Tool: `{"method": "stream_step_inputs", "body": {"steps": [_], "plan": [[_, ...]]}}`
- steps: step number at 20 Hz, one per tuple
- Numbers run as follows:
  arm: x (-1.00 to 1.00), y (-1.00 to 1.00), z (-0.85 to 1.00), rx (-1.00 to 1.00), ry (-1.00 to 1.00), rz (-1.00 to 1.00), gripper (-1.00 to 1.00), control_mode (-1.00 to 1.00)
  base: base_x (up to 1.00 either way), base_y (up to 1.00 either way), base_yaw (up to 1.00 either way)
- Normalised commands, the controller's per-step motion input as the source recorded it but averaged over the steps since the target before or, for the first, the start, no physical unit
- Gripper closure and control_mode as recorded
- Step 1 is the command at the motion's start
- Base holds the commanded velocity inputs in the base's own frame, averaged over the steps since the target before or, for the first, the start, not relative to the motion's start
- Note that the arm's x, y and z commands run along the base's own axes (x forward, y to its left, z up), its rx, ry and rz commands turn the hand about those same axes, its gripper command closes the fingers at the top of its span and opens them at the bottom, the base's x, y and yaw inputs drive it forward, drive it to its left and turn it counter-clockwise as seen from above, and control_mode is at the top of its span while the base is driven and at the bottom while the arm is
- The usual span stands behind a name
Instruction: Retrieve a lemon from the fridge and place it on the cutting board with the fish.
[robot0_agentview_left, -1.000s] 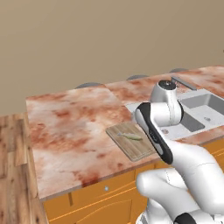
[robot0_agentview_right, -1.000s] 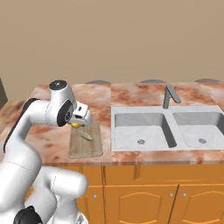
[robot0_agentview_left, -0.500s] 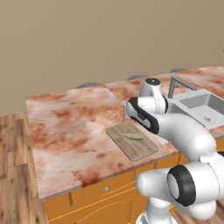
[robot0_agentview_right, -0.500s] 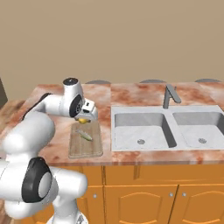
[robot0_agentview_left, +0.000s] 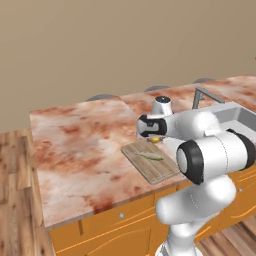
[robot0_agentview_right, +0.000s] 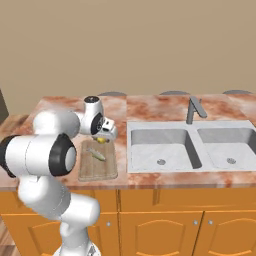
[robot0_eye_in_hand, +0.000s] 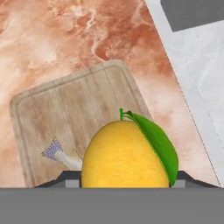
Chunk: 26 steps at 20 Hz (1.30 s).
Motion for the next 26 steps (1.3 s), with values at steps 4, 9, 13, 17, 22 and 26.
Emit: {"method": "stream_step_inputs", "body": {"steps": [4, 9, 13, 17, 22, 26], "plan": [[0.31, 0.06, -0.36, 0.0, 0.13, -0.04, 1.0, -1.0, 0.0, 0.0, 0.0], [0.05, 0.13, -0.34, 0.0, 0.11, -0.07, 1.0, -1.0, 0.0, 0.0, 0.0], [0.14, 0.08, -0.24, 0.0, 0.0, -0.05, 1.0, -1.0, 0.0, 0.0, 0.0], [0.25, 0.01, -0.16, 0.0, 0.0, -0.01, 1.0, -1.0, 0.0, 0.0, 0.0], [0.23, 0.0, -0.23, 0.0, 0.0, -0.02, 1.0, -1.0, 0.0, 0.0, 0.0], [0.04, 0.02, -0.23, 0.0, 0.0, -0.02, 1.0, -1.0, 0.0, 0.0, 0.0]]}}
